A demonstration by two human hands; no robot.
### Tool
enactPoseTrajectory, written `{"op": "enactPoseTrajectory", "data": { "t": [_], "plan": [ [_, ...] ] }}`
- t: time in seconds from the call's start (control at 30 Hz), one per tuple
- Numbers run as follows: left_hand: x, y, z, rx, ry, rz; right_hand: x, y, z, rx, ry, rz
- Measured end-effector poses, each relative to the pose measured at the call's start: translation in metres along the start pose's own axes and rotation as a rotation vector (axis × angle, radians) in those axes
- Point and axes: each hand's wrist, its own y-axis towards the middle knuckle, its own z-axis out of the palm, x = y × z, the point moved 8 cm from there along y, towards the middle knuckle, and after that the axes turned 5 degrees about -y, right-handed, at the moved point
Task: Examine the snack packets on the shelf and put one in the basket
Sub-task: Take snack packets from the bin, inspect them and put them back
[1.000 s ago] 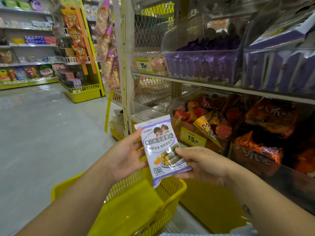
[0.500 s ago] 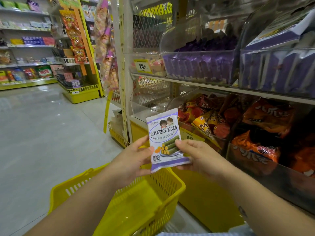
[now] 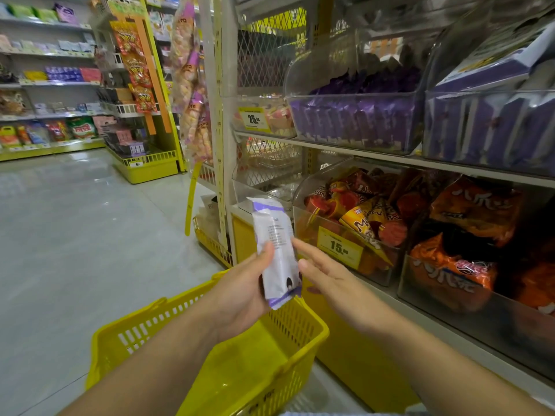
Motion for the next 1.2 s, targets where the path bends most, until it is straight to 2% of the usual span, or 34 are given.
{"op": "enactPoseTrajectory", "data": {
  "t": [0.1,0.2,0.33,0.5,0.6,0.77,0.97,1.2],
  "plan": [
    [-0.002,-0.003,0.001,0.045,-0.004,-0.021,-0.012,0.001,-0.005,-0.014,0.084,0.079],
    [-0.007,-0.003,-0.001,0.022,0.078,0.017,-0.018,0.001,-0.009,-0.048,0.082,0.127],
    [-0.022,-0.004,-0.009,-0.092,0.190,0.149,-0.008,0.002,-0.021,-0.164,-0.058,0.020],
    [-0.029,-0.005,-0.017,-0.167,0.212,0.251,0.007,0.000,-0.013,-0.095,-0.143,-0.095],
    [-0.036,-0.004,-0.026,-0.182,0.135,0.246,0.012,0.000,-0.020,-0.058,-0.032,-0.065],
    [-0.043,-0.004,-0.039,-0.204,0.012,0.221,-0.002,-0.001,-0.033,-0.192,0.153,0.095],
    [-0.040,-0.003,-0.036,-0.207,-0.001,0.221,-0.015,0.001,-0.031,-0.206,0.366,0.194],
    [-0.042,-0.005,-0.040,-0.316,0.103,0.262,-0.007,0.000,-0.031,-0.179,0.109,0.157]
  ]
}}
